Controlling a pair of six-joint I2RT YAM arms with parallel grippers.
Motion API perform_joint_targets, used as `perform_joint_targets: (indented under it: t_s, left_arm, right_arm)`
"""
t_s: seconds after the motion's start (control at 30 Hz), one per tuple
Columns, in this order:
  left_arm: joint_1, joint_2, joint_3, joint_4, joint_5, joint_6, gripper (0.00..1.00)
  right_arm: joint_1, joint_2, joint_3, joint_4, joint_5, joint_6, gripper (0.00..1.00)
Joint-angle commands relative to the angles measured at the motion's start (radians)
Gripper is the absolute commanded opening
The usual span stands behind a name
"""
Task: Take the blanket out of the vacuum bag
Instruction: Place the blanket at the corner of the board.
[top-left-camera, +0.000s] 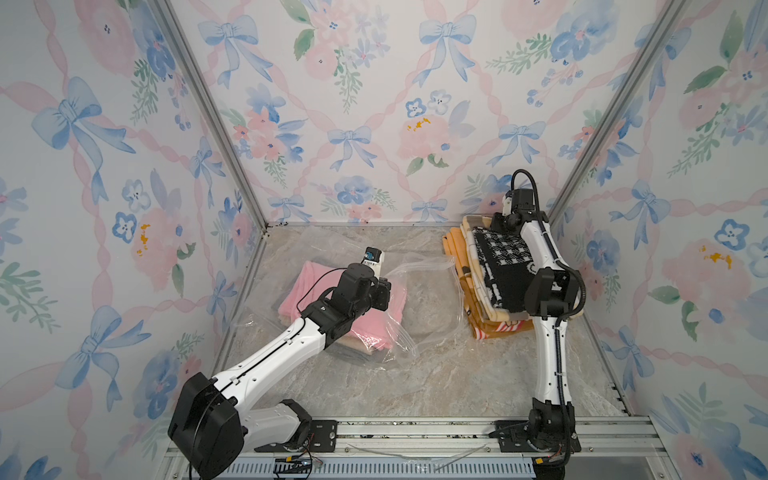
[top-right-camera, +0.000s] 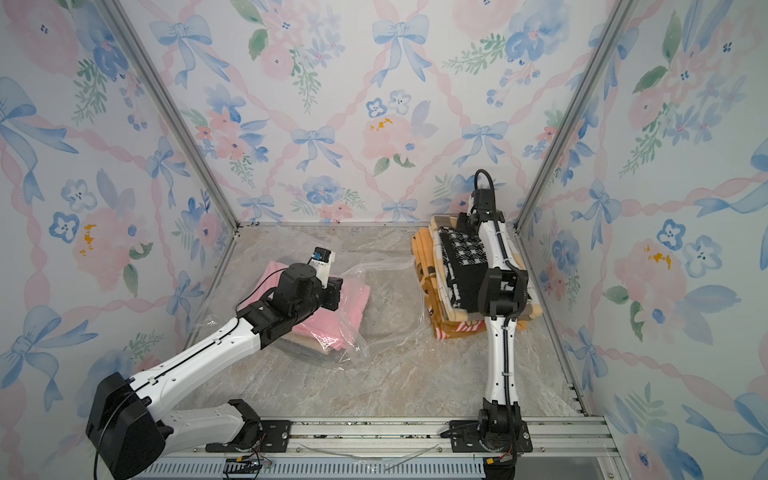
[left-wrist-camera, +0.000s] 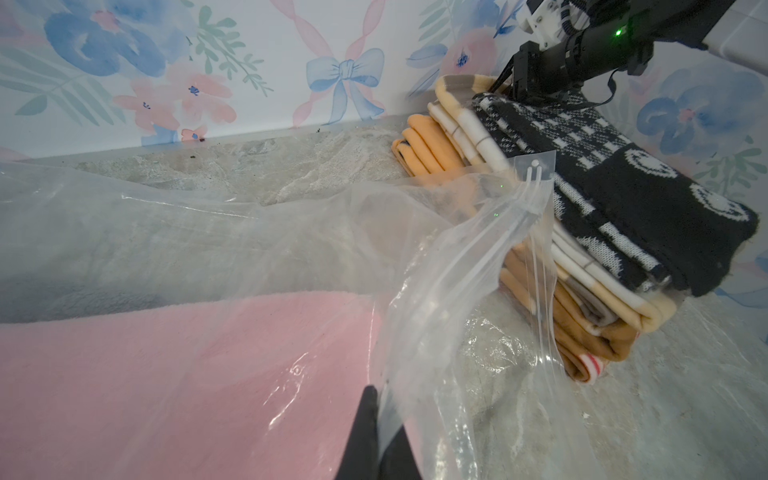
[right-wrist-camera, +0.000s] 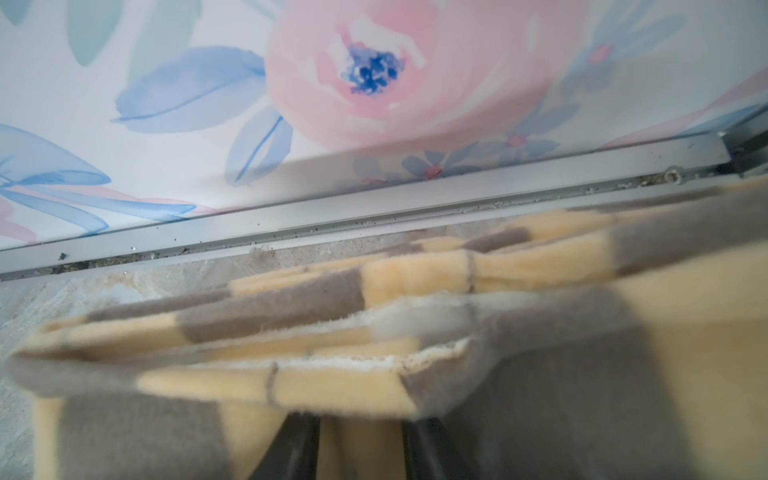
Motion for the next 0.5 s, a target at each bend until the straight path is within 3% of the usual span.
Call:
perform_joint_targets:
  t_s: [0.0, 0.47]
  left_arm:
    - [-0.003, 0.016, 0.023, -0.006, 0.002, 0.005, 0.0]
    - [-0.003, 0.01, 0.007, -0.001, 0.003, -0.01, 0.0]
  right_arm:
    - [0.016, 0.021, -0.018, 0.121, 0.009, -0.011, 0.33]
    - [0.036, 0.105, 0.058, 0.169, -0.016, 0.02, 0.33]
